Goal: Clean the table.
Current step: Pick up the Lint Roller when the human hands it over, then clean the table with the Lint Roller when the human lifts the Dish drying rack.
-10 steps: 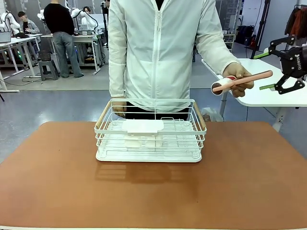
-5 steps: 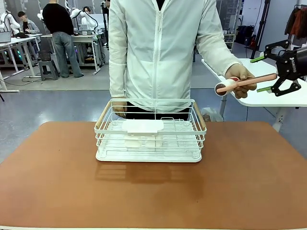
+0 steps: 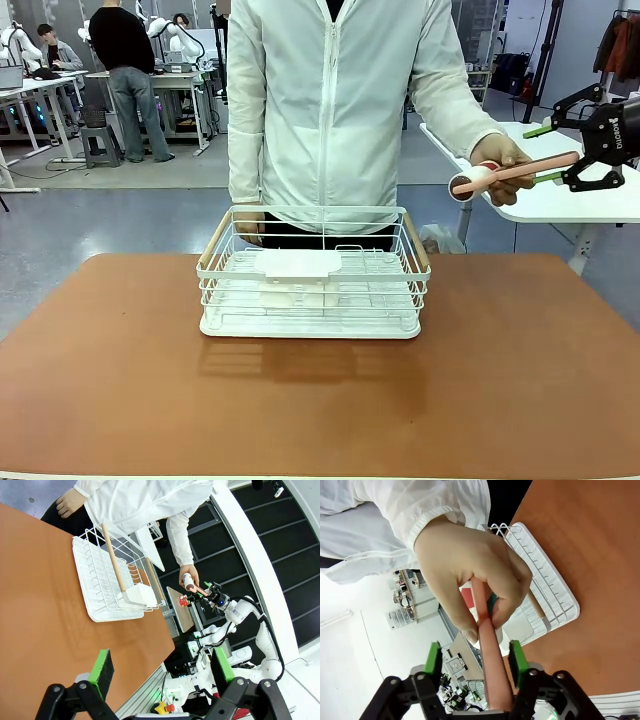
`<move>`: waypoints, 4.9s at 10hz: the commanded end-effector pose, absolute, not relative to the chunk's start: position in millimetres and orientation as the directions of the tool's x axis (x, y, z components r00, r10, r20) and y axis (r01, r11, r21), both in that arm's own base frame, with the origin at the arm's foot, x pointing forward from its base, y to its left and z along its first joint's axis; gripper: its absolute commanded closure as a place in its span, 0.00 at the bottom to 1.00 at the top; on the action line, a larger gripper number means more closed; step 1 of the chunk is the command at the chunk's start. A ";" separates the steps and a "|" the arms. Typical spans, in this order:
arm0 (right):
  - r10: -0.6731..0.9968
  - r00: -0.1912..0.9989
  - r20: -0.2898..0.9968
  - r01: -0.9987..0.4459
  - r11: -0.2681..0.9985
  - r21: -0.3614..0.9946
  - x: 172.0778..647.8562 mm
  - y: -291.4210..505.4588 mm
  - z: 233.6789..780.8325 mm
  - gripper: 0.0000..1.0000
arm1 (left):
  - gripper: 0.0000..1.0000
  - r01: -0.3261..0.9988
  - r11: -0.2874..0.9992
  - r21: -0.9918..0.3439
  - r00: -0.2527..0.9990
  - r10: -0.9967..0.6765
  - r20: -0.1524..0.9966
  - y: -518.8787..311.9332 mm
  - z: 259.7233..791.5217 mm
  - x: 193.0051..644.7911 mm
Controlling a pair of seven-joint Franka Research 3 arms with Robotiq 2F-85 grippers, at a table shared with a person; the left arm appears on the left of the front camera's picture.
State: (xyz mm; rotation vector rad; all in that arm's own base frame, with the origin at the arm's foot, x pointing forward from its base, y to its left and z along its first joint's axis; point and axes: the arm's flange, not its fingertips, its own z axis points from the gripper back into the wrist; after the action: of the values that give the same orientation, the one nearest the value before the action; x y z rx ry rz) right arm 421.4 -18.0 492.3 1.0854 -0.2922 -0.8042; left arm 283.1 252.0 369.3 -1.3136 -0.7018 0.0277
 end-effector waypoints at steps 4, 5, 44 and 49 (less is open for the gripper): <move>-0.711 0.690 -0.137 0.422 0.240 0.874 424.4 -22.4 491.9 0.85 | 0.00 0.382 0.274 -0.883 0.787 0.405 0.466 253.6 369.2 280.8; -0.710 0.691 -0.138 0.423 0.242 0.873 424.3 -22.8 491.4 0.76 | 0.00 0.382 0.274 -0.883 0.787 0.405 0.466 253.6 369.2 280.8; -0.710 0.685 -0.163 0.441 0.225 0.869 422.1 -22.9 490.1 1.00 | 0.00 0.382 0.274 -0.883 0.787 0.405 0.466 253.6 369.2 280.8; -0.710 0.685 -0.163 0.441 0.225 0.869 422.1 -22.9 490.1 1.00 | 0.00 0.382 0.274 -0.883 0.787 0.405 0.466 253.6 369.2 280.8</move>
State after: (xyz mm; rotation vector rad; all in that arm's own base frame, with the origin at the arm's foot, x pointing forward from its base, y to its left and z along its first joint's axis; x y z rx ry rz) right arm 422.3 -24.6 489.1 1.0802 -0.2935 -0.8114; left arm 283.1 252.0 369.3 -1.3137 -0.7018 0.0277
